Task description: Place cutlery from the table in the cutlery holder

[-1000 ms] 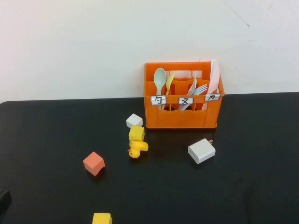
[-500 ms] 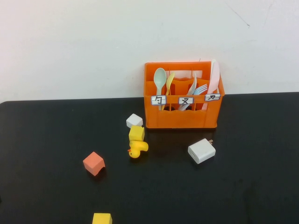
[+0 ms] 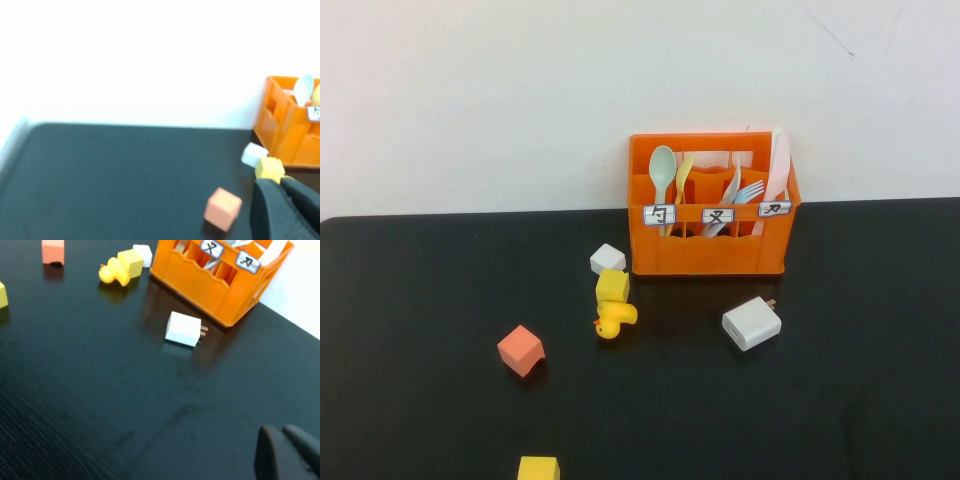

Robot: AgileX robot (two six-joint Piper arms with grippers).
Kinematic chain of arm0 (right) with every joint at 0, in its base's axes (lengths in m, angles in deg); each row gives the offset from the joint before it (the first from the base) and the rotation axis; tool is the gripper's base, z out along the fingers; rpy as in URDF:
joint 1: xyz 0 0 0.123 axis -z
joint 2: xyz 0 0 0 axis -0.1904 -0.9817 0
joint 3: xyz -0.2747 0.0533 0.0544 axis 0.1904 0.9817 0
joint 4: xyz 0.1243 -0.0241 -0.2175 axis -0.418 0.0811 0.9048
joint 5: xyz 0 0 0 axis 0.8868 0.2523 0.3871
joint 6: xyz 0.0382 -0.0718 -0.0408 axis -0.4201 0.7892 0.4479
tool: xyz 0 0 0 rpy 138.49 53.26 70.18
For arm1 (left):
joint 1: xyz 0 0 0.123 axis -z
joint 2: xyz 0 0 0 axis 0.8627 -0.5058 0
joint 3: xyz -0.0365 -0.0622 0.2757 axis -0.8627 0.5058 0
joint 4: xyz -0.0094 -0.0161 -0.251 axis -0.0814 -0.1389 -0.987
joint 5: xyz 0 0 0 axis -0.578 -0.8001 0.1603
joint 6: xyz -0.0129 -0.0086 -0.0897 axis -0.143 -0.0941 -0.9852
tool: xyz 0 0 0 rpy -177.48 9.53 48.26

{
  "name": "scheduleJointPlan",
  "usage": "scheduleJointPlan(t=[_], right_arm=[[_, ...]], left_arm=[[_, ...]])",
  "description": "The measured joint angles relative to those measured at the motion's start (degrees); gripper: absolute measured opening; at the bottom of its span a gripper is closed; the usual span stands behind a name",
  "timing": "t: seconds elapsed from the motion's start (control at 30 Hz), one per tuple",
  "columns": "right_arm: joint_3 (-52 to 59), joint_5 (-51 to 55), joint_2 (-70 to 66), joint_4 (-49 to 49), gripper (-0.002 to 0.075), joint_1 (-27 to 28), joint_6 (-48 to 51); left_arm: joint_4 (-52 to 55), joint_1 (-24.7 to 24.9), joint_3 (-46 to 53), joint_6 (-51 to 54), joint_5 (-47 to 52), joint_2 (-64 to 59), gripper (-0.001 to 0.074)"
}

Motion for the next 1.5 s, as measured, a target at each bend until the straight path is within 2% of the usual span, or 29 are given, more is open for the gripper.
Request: scheduleJointPlan(t=[0.27, 1.5], right_arm=[[0.00, 0.00, 0.00, 0.00, -0.0002, 0.00, 0.00], [0.00, -0.10, 0.00, 0.00, -0.0002, 0.00, 0.00]], left_arm=[[-2.70, -0.10, 12.28, -1.40, -3.28, 0.04, -0.0001], [-3.12, -0.10, 12.27, -3.11, -2.62, 0.04, -0.0001]])
